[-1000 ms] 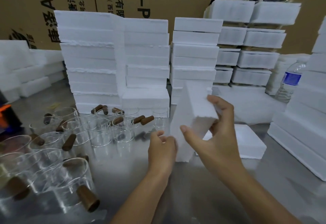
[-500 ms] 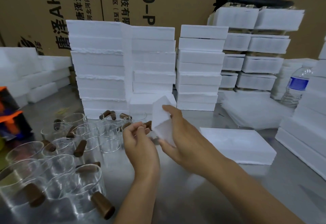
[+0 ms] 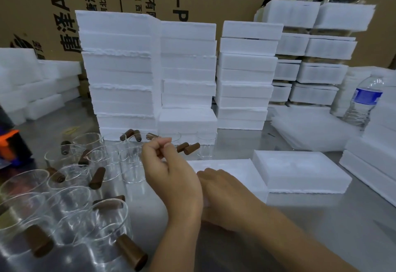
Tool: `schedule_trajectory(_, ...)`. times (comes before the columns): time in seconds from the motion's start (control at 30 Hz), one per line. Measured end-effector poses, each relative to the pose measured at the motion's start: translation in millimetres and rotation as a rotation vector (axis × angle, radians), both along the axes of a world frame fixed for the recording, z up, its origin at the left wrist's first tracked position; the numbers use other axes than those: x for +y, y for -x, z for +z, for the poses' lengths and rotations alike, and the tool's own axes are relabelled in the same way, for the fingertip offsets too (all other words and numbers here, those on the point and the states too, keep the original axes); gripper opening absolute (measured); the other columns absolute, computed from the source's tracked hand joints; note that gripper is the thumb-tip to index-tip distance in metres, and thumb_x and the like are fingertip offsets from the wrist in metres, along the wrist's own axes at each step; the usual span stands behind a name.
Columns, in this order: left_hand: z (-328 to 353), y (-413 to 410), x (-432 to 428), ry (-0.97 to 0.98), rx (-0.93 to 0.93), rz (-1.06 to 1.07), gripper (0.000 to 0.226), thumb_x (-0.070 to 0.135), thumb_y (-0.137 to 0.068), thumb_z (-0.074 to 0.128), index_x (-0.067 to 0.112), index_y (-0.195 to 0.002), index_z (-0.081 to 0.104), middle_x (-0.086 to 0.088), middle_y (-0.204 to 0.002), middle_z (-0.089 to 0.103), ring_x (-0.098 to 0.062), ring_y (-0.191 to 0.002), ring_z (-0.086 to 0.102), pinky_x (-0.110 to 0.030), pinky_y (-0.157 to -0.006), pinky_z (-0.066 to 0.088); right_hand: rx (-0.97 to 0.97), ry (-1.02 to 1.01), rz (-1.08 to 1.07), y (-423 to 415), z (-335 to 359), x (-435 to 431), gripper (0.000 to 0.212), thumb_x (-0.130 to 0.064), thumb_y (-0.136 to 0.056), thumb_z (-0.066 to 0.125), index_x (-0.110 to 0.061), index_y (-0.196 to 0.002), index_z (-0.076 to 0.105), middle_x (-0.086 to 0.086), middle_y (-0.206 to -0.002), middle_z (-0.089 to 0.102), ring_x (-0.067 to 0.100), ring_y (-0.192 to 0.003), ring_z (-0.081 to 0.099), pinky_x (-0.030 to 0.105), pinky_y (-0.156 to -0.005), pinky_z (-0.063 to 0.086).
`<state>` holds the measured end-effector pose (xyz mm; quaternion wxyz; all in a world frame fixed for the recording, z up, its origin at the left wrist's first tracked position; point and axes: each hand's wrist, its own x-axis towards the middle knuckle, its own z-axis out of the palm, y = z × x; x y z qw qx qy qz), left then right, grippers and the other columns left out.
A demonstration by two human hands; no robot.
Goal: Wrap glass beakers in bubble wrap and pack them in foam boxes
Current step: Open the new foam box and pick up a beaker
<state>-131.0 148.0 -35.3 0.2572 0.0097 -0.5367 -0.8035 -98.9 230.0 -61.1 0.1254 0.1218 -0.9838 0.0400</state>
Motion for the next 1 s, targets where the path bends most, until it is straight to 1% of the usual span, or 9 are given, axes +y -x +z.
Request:
schedule_trajectory(0.1, -1.3, 2.0, 0.9, -0.066, -0.040, -0.027, 0.028, 0.003, -0.091, 0.044, 0.026, -0.077, 0.055, 0.002, -0.079, 0.057, -0.014, -0.075, 0.052, -0.017, -0.064, 0.041, 0.043, 0.395, -0.080, 11.6, 13.7, 6.7, 0.015, -0.039, -0.087, 0.056, -0.029, -0.097, 0.057, -0.018, -0.081, 0.052, 0.004, -0.078, 0.048, 0.018, -0.066, 0.039)
schedule_trajectory(0.2, -0.7, 2.0, 3.2, -0.126, -0.076, -0.069, 0.027, 0.002, -0.091, 0.043, 0.022, -0.078, 0.056, 0.003, -0.080, 0.056, -0.012, -0.074, 0.053, -0.024, -0.068, 0.043, 0.068, 0.837, -0.360, 37.2, 29.6, 8.5, 0.013, -0.029, -0.090, 0.055, -0.018, -0.095, 0.058, -0.001, -0.086, 0.066, 0.010, -0.072, 0.058, 0.026, -0.067, 0.050)
schedule_trajectory(0.27, -0.7, 1.1, 4.3, -0.145, -0.092, -0.096, 0.028, 0.001, -0.092, 0.043, 0.021, -0.078, 0.056, 0.006, -0.072, 0.054, -0.003, -0.064, 0.053, -0.024, -0.067, 0.044, -0.046, 1.137, -0.564, 59.2, 37.9, 8.4, 0.011, -0.018, -0.089, 0.055, -0.008, -0.092, 0.055, 0.017, -0.081, 0.064, 0.018, -0.064, 0.056, 0.035, -0.074, 0.055)
schedule_trajectory(0.33, -1.5, 0.7, 5.3, -0.148, -0.099, -0.110, 0.029, 0.001, -0.092, 0.043, 0.022, -0.077, 0.056, 0.008, -0.065, 0.052, 0.000, -0.059, 0.052, -0.022, -0.065, 0.044, -0.232, 1.452, -0.650, 75.2, 47.6, 9.9, 0.019, -0.012, -0.090, 0.056, -0.001, -0.104, 0.051, 0.016, -0.075, 0.059, 0.022, -0.063, 0.057, 0.035, -0.074, 0.056)
schedule_trajectory(0.43, -2.6, -0.4, 7.2, -0.154, -0.094, -0.126, 0.028, 0.000, -0.092, 0.042, 0.021, -0.078, 0.056, 0.010, -0.060, 0.050, -0.001, -0.058, 0.052, -0.021, -0.065, 0.046, -0.440, 1.841, -0.702, 92.8, 57.5, 15.0, 0.033, -0.009, -0.090, 0.058, -0.004, -0.116, 0.039, 0.019, -0.110, 0.047, 0.030, -0.072, 0.059, 0.032, -0.058, 0.054)
schedule_trajectory(0.53, -2.3, -0.5, 9.1, -0.170, -0.082, -0.151, 0.028, -0.002, -0.091, 0.040, 0.018, -0.078, 0.054, 0.016, -0.051, 0.054, 0.005, -0.054, 0.055, -0.012, -0.059, 0.046, -0.527, 1.915, -0.813, 108.5, 55.6, 16.1, 0.031, -0.007, -0.088, 0.060, 0.009, -0.098, 0.036, 0.017, -0.092, 0.047, 0.028, -0.066, 0.054, 0.036, -0.065, 0.057)
schedule_trajectory(0.63, -3.0, 0.8, 9.7, -0.172, -0.087, -0.162, 0.029, -0.002, -0.091, 0.041, 0.020, -0.077, 0.055, 0.015, -0.053, 0.055, 0.005, -0.055, 0.054, -0.013, -0.058, 0.046, -0.509, 1.954, -0.883, 118.9, 52.0, 11.1, 0.029, -0.005, -0.088, 0.060, 0.009, -0.077, 0.037, 0.007, -0.068, 0.039, 0.019, -0.050, 0.044, 0.034, -0.047, 0.053)
schedule_trajectory(0.8, -4.6, -0.1, 10.0, -0.118, -0.092, -0.166, 0.031, 0.001, -0.091, 0.043, 0.024, -0.076, 0.056, 0.011, -0.064, 0.054, 0.000, -0.059, 0.053, -0.016, -0.059, 0.044, -0.495, 1.779, -0.925, 126.3, 49.0, 10.6, 0.013, -0.010, -0.095, 0.048, 0.002, -0.091, 0.051, 0.011, -0.070, 0.052, 0.018, -0.046, 0.049, 0.015, -0.030, 0.040)
schedule_trajectory(1.0, -8.6, -0.9, 12.8, -0.082, -0.119, -0.226, 0.027, 0.002, -0.091, 0.044, 0.021, -0.078, 0.056, 0.010, -0.064, 0.055, -0.004, -0.060, 0.050, -0.029, -0.067, 0.044, -0.371, 1.744, -0.876, 102.1, 58.1, 26.7, 0.021, -0.005, -0.096, 0.039, -0.003, -0.075, 0.044, 0.010, -0.063, 0.049, 0.014, -0.047, 0.044, 0.010, -0.030, 0.035)
